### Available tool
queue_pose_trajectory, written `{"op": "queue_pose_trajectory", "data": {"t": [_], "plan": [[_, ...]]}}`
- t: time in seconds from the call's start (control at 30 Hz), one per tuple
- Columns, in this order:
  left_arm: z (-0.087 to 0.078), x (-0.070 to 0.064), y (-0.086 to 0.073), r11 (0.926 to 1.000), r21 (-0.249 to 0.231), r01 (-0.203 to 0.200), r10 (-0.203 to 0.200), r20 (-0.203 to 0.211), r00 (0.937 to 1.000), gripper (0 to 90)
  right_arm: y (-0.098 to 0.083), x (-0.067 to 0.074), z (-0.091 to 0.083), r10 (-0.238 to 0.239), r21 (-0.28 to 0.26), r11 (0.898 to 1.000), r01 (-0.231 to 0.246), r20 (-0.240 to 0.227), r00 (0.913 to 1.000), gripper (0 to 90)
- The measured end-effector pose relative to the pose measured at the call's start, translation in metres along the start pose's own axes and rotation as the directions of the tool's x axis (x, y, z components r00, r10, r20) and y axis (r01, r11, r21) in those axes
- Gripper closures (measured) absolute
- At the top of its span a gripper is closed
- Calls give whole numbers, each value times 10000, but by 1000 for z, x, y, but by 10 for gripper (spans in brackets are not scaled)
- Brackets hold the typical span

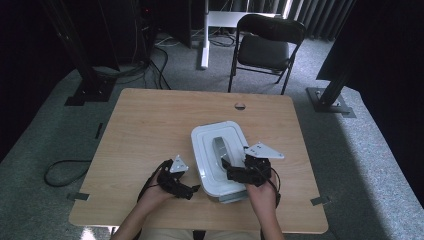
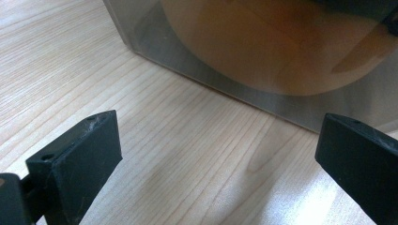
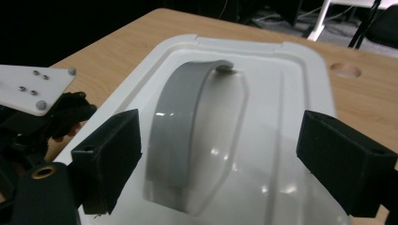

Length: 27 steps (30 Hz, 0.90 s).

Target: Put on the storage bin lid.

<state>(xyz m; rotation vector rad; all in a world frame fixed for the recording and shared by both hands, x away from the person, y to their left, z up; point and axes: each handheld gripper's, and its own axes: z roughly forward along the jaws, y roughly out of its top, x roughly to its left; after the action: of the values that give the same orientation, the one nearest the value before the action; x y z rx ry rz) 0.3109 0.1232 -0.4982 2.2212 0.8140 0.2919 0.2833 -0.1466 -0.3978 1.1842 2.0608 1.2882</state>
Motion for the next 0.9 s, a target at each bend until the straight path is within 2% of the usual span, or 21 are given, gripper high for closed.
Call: {"op": "queue_pose_trajectory", "data": {"t": [0.23,0.33,0.5,0.63,0.77,0.9], "plan": [[-1,0,1,10000,-12,-28,28,16,10000,13,0,-11,-5,-346,-239,9991,350,158,9993,137],[0,1,1,10000,16,-32,32,19,10000,13,0,-20,-8,-260,-442,9986,273,289,9992,135],[-1,0,2,10000,-20,-13,13,23,10000,13,1,-37,-13,-288,-668,9972,349,905,9955,127],[0,0,3,10000,13,-53,53,23,10000,13,0,-54,-16,-126,-844,9962,238,1311,9913,127],[1,-1,4,10000,-6,-24,24,51,10000,13,-5,-72,-15,123,-765,9971,15,1798,9836,128],[2,-1,5,10000,-16,-41,41,26,10000,13,-13,-85,-13,314,-802,9967,-155,2013,9790,131]]}}
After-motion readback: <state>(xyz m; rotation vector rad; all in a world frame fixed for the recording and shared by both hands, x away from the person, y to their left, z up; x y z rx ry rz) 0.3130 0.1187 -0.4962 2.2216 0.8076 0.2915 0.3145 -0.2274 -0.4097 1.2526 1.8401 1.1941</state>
